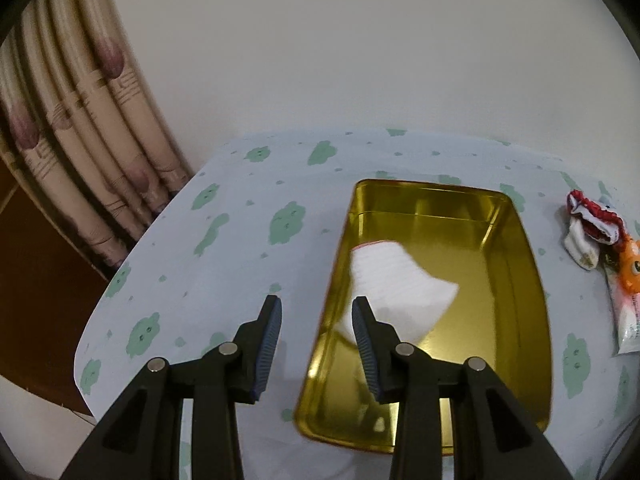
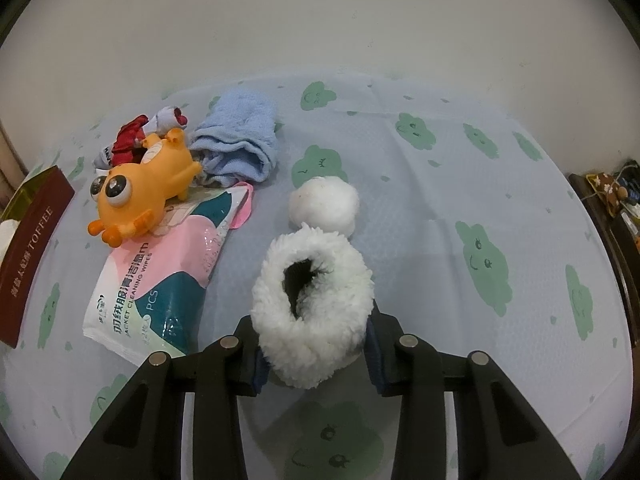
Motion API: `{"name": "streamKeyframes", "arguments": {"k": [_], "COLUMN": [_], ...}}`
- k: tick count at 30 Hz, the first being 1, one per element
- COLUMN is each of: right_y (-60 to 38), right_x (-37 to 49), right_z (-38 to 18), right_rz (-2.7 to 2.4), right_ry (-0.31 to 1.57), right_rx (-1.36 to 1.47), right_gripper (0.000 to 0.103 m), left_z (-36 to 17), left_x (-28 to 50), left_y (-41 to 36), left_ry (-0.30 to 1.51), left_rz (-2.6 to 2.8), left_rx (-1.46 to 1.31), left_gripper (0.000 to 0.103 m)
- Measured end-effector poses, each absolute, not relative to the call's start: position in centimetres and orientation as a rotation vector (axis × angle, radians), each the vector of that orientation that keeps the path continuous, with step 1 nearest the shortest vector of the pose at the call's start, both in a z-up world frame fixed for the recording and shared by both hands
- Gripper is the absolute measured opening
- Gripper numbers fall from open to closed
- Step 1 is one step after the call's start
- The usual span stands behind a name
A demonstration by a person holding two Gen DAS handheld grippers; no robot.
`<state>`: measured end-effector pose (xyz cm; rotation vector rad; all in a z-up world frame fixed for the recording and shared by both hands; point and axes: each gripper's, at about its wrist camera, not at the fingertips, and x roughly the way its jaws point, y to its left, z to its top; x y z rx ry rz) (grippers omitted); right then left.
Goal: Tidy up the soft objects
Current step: 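Carry the fluffy slipper into the gold tin and open the right tool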
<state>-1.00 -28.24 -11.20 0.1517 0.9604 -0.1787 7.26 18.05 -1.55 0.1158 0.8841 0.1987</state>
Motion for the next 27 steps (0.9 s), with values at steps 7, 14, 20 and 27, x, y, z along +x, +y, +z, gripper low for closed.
{"name": "streamKeyframes", "arguments": {"k": [7, 14, 20, 27], "right_y": [-27.2, -23.0, -17.1, -8.7], "right_x": [-1.5, -1.7, -0.7, 1.5], "right_z": [-9.4, -5.8, -3.8, -3.1], "right_rz": [-0.194, -0.100, 0.049, 0.246], "right_ry": [0.941, 0.891, 0.870, 0.886], "right_rx": [0.128, 0.080, 0.025, -0.001], "right_gripper": [0.035, 0.035, 0.035, 0.035], "left_z": [-2.0, -2.4, -2.7, -2.2], "left_x": [6.4, 6.0, 6.2, 5.8], "left_y": [20.8, 22.5, 24.4, 27.5], "left_ry": [0.860, 0.836, 0.849, 0.815], "left_rz": [0.261, 0.310, 0.314, 0.409], "left_rx": [0.056, 0.033, -0.027, -0.139], "left_gripper": [0.037, 0.037, 0.037, 0.037]}}
